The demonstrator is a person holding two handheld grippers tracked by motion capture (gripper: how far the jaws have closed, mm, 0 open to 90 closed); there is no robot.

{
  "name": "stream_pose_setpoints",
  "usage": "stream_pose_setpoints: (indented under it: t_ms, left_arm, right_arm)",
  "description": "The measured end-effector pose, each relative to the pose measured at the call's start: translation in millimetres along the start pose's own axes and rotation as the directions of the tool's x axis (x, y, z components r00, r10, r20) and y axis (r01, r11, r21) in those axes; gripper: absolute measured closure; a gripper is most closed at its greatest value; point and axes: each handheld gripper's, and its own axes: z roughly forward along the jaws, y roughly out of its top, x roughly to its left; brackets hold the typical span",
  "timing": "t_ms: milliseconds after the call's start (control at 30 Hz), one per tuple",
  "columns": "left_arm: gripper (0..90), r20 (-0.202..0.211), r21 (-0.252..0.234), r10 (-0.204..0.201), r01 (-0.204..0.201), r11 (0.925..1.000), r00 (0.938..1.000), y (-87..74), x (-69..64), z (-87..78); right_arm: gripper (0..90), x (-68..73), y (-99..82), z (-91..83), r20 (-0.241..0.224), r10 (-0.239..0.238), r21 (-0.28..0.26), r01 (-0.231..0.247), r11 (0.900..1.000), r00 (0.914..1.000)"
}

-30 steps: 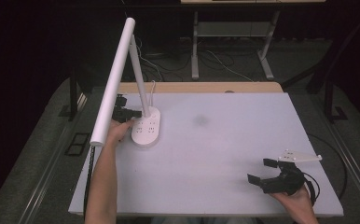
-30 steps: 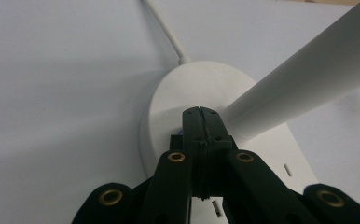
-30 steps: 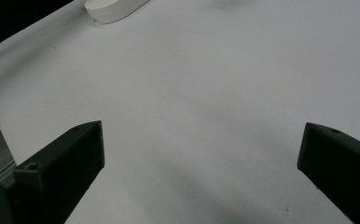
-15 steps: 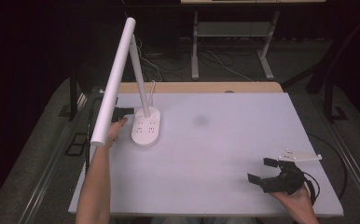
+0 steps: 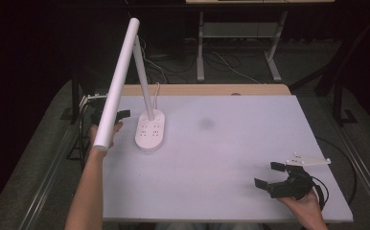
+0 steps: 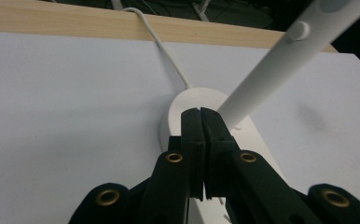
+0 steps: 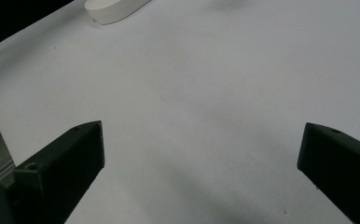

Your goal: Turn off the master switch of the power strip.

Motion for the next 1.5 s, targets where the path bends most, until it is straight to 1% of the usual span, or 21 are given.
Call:
stream_pose_setpoints:
  t_ms: [233, 400, 433, 467, 533, 600, 633, 667, 767, 800, 900, 1000, 1167, 1200, 1233, 1267, 1300, 1333, 1367, 1467, 1500]
  left_arm:
    - [86.2, 0.015, -0.027, 0.0, 0.001, 0.9996, 0.9999, -11.2, -6.9, -17.4]
    - [81.7, 0.038, -0.069, -0.015, 0.018, 0.9975, 0.9992, -20.6, -14.2, -28.0]
    - [80.3, 0.052, -0.075, -0.02, 0.023, 0.9969, 0.9985, -24.3, -17.1, -31.2]
    - [78.3, 0.052, -0.075, -0.02, 0.023, 0.9969, 0.9985, -24.3, -17.1, -31.2]
    - [73.3, 0.076, -0.083, -0.018, 0.024, 0.9963, 0.9969, -29.5, -18.7, -35.4]
    - [69.7, 0.086, -0.087, -0.021, 0.029, 0.9958, 0.9961, -31.4, -19.2, -36.5]
    - [69.7, 0.094, -0.09, -0.02, 0.029, 0.9956, 0.9953, -33.2, -19.5, -37.6]
    - [65.3, 0.093, -0.092, -0.025, 0.034, 0.9952, 0.9953, -35.2, -20.7, -38.8]
    - [61.4, 0.109, -0.092, -0.011, 0.021, 0.9955, 0.994, -40.2, -22.2, -42.6]
    - [57.1, 0.114, -0.101, -0.004, 0.016, 0.9948, 0.9935, -43.3, -24.6, -46.0]
    - [49.8, 0.121, -0.107, 0.012, 0.001, 0.9943, 0.9926, -47.2, -28.5, -51.5]
    - [43.9, 0.13, -0.114, 0.016, -0.001, 0.9935, 0.9913, -49.8, -31.4, -55.0]
    - [31.6, 0.162, -0.117, 0.04, -0.021, 0.9929, 0.986, -58.3, -40.1, -61.5]
    - [28.5, 0.185, -0.119, 0.05, -0.028, 0.9925, 0.9815, -62.1, -43.9, -63.9]
    - [26.5, 0.185, -0.119, 0.05, -0.028, 0.9925, 0.9815, -62.1, -43.9, -63.9]
    - [24.6, 0.196, -0.122, 0.063, -0.04, 0.9917, 0.9785, -65.5, -48.2, -65.9]
    - [22.5, 0.196, -0.122, 0.063, -0.04, 0.9917, 0.9785, -65.5, -48.2, -65.9]
    - [22.5, 0.203, -0.121, 0.073, -0.049, 0.9915, 0.9765, -67.3, -50.4, -67.1]
    - [18.7, 0.208, -0.119, 0.082, -0.058, 0.9911, 0.9747, -69.2, -52.5, -68.5]
    - [15.3, 0.216, -0.132, 0.098, -0.071, 0.9888, 0.9715, -74.9, -58.5, -71.4]
    - [14.6, 0.221, -0.131, 0.112, -0.084, 0.9878, 0.9687, -78.2, -62.4, -73.4]
  right_arm:
    - [0.0, 0.0, -0.1, 0.5, -0.001, 0.001, -0.001, -0.001, 1.0, 1.0]
    - [0.0, -0.2, 0.0, 0.8, -0.001, 0.002, 0.002, -0.002, 1.0, 1.0]
    - [0.0, -0.2, -0.1, 0.7, -0.002, 0.003, 0.001, -0.003, 1.0, 1.0]
    - [0.0, -0.4, -0.2, 0.4, -0.001, 0.003, 0.001, -0.003, 1.0, 1.0]
    - [0.0, -0.2, -0.4, 0.1, 0.0, 0.005, -0.003, -0.005, 1.0, 1.0]
    - [0.0, -0.3, -0.7, -0.4, 0.002, 0.006, -0.006, -0.006, 1.0, 1.0]
    - [0.0, -0.3, -0.7, -0.4, 0.002, 0.006, -0.006, -0.006, 1.0, 1.0]
    - [0.0, -0.6, -1.0, -1.0, 0.002, 0.009, -0.008, -0.009, 0.9999, 1.0]
    - [0.0, -0.9, -1.0, -1.4, 0.001, 0.01, -0.008, -0.01, 0.9999, 1.0]
    - [0.0, -1.1, -1.0, -1.4, 0.001, 0.011, -0.008, -0.011, 0.9999, 0.9999]
    - [0.0, -1.0, -0.8, -1.0, 0.001, 0.009, -0.004, -0.009, 1.0, 1.0]
    - [0.0, -0.3, -0.7, -0.3, 0.001, 0.008, -0.008, -0.008, 0.9999, 1.0]
    - [0.0, 0.0, -0.4, -0.6, 0.001, 0.004, -0.005, -0.004, 1.0, 1.0]
    - [0.0, 0.2, -0.2, -0.6, 0.0, 0.004, -0.005, -0.004, 1.0, 1.0]
    - [0.0, 0.3, -0.2, -0.4, 0.0, 0.004, -0.007, -0.004, 1.0, 1.0]
    - [0.0, 0.8, -0.1, -0.5, -0.002, 0.006, -0.006, -0.006, 1.0, 1.0]
    - [0.0, 1.0, -0.1, -0.5, -0.001, 0.003, -0.007, -0.003, 1.0, 1.0]
    - [0.0, 1.0, -0.1, -0.5, -0.001, 0.003, -0.007, -0.003, 1.0, 1.0]
    - [0.0, 1.3, 0.0, -0.7, 0.0, 0.001, -0.007, -0.001, 1.0, 1.0]
    - [0.0, 1.2, -0.2, -0.5, 0.0, 0.002, -0.014, -0.002, 0.9999, 1.0]
    - [0.0, 1.1, -0.2, -0.5, 0.001, 0.002, -0.013, -0.002, 0.9999, 1.0]
